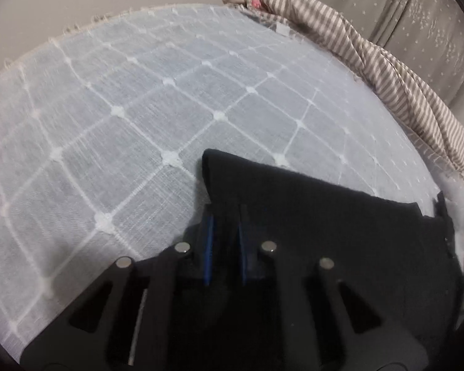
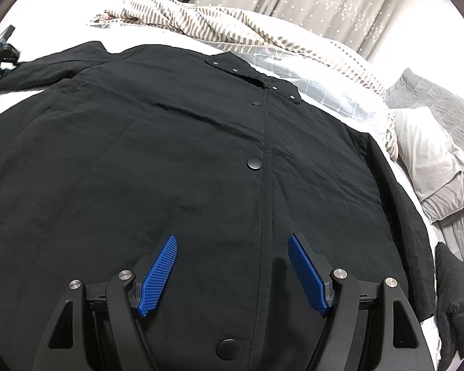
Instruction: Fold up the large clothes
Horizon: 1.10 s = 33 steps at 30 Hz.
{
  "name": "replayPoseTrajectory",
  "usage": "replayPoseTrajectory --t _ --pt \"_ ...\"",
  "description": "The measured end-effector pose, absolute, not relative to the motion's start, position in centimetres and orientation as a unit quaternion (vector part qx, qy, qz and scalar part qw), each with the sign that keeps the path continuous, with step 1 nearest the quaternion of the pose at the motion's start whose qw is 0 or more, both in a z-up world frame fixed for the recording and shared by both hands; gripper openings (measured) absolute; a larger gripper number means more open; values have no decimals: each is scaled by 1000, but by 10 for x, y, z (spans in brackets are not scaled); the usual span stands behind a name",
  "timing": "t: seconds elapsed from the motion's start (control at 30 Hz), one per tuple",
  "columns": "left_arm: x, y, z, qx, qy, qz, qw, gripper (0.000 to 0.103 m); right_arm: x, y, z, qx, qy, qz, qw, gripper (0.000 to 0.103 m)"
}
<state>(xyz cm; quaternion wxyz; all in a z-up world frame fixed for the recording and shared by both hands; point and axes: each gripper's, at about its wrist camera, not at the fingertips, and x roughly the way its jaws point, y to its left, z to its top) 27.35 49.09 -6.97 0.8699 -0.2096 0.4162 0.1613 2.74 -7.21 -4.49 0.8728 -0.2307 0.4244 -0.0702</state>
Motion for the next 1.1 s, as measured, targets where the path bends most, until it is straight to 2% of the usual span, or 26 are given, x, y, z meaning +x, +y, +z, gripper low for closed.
replayPoseTrajectory --t 0.1,0.13,0.2,0.23,0.3,0.4,0.5,0.53,0.57,0.67,0.7,0.9,0.97,1.1 --pt "246 483 -44 -197 381 224 875 10 26 -71 -45 -233 423 -71 873 76" --pt "249 479 -47 -172 392 247 869 11 26 -71 -45 -233 423 -70 873 76" --pt "266 469 -76 -94 463 276 837 12 25 -71 -44 -232 425 -69 872 76" --pt "268 464 -81 -76 464 285 835 13 25 -70 -44 -232 426 -68 872 76" --pt "261 457 -69 -62 435 328 836 20 24 -71 -42 -230 426 -64 873 76" --pt "244 450 -48 -95 381 340 855 26 23 -77 -35 -217 424 -61 877 76" --pt "239 426 -36 -112 345 265 893 51 26 -82 -26 -196 421 -52 884 76" --pt "240 416 -40 -109 347 231 902 66 28 -83 -24 -191 420 -50 886 76" --pt "242 408 -45 -107 354 211 905 73 30 -84 -24 -190 420 -49 886 77" --pt "253 392 -89 -110 426 200 876 73 41 -91 -27 -181 432 -45 882 78" --pt "252 389 -95 -98 416 206 881 74 44 -95 -29 -176 439 -46 880 78" --pt "235 373 -63 -127 435 219 864 76 41 -153 -8 -120 439 -101 885 78" --pt "220 357 -49 -131 435 198 869 84 32 -175 7 -107 420 -127 892 78" --pt "180 311 -22 -116 434 160 879 95 13 -221 28 -96 400 -187 892 78"
